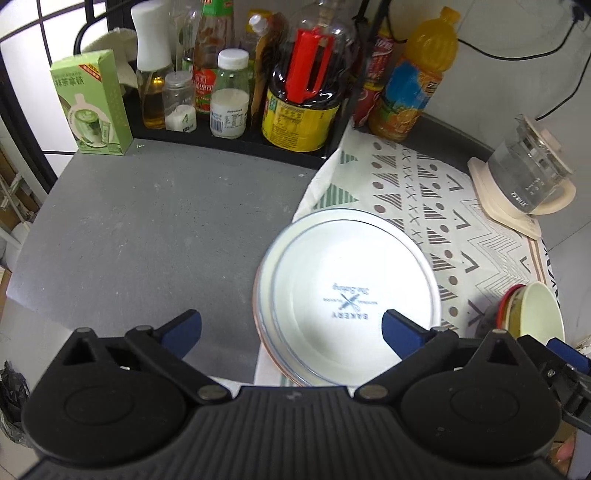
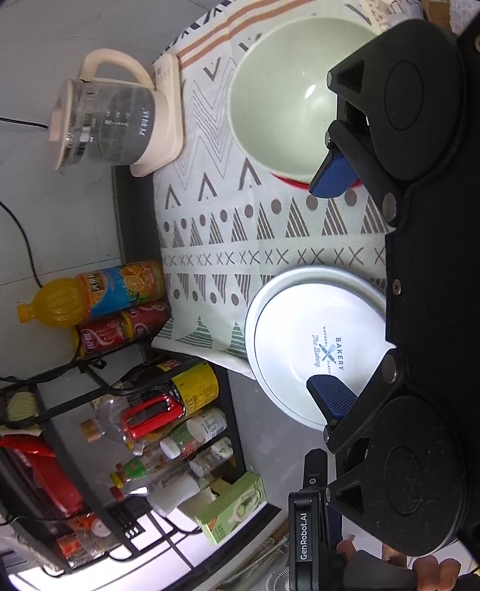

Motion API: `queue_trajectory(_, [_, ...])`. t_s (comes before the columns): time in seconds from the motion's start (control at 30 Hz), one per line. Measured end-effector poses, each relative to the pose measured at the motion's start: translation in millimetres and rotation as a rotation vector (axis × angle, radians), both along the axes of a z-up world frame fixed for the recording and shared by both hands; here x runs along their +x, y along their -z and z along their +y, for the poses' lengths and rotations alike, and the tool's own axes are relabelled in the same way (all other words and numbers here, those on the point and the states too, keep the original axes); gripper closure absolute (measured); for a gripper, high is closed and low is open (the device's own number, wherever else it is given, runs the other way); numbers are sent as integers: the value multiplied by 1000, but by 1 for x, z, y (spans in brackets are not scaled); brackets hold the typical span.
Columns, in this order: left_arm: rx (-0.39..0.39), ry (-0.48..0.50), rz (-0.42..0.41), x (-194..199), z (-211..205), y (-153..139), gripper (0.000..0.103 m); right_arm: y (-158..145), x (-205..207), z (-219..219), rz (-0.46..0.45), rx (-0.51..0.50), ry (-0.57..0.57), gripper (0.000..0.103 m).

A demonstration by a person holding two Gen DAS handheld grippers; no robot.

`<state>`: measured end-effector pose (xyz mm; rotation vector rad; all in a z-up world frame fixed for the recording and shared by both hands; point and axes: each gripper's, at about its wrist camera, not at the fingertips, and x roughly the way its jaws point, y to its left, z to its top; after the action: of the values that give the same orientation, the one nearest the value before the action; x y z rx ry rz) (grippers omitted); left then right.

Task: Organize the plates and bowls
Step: 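Withdraw both grippers upward from the plate stack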

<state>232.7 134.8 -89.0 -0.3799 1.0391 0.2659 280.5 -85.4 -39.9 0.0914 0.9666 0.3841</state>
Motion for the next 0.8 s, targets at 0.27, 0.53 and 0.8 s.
queue_trajectory(0.27, [1, -2, -31, -21, -36, -17, 0, -17, -17, -34, -22, 12, -50, 0])
queue_trajectory(0.53, [71, -34, -46, -46, -67, -26, 1, -19, -36, -72, -28, 60, -56, 0])
queue_trajectory(0.8, [50, -48, -58, -66, -96, -22, 1, -22, -48, -102, -48, 61, -69, 0])
